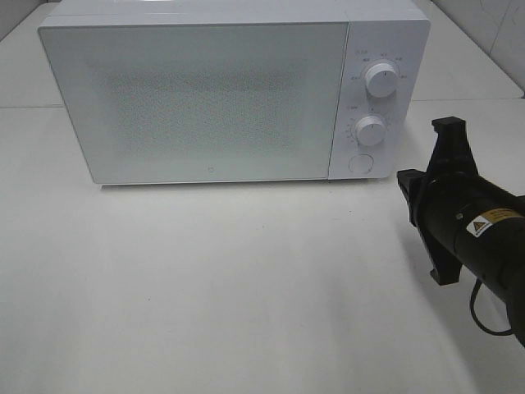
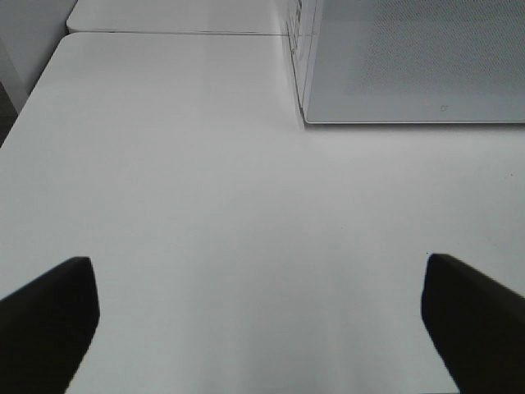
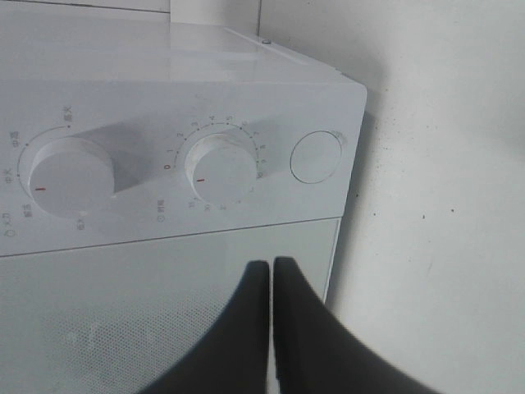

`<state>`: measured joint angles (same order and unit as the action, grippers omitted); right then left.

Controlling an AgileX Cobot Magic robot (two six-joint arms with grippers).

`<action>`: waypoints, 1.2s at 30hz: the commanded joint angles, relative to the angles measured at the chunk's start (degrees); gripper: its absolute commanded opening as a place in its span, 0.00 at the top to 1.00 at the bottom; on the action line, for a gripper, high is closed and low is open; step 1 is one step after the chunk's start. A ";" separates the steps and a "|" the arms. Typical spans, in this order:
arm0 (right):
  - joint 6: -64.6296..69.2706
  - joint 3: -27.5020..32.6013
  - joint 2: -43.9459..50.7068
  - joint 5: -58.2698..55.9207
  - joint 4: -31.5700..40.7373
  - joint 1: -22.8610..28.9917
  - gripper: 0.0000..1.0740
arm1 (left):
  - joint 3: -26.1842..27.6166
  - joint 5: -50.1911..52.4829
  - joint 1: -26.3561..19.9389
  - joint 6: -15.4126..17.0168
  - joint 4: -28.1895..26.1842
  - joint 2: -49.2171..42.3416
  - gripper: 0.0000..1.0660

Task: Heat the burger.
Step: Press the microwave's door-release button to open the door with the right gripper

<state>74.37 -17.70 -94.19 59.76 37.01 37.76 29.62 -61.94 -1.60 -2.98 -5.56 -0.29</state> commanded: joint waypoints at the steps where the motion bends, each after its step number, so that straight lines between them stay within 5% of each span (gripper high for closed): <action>1: 0.23 -0.11 0.17 -0.57 -1.43 -0.11 1.00 | -0.06 0.74 -0.11 -0.23 -0.17 -1.20 0.06; 12: 8.65 -1.09 -5.27 0.00 -6.59 -0.34 1.00 | -0.06 0.74 -0.11 -0.23 -0.17 -1.20 0.06; 19: 13.75 -4.93 -10.49 0.34 -16.44 -6.82 1.00 | -0.06 0.74 -0.11 -0.23 -0.17 -1.20 0.06; 36: 16.96 -13.98 -18.45 -1.38 -26.41 -15.36 1.00 | -0.06 0.74 -0.11 -0.23 -0.17 -1.20 0.06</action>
<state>90.76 -30.71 -112.07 59.42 12.38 23.15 29.62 -61.94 -1.60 -2.98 -5.56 -0.29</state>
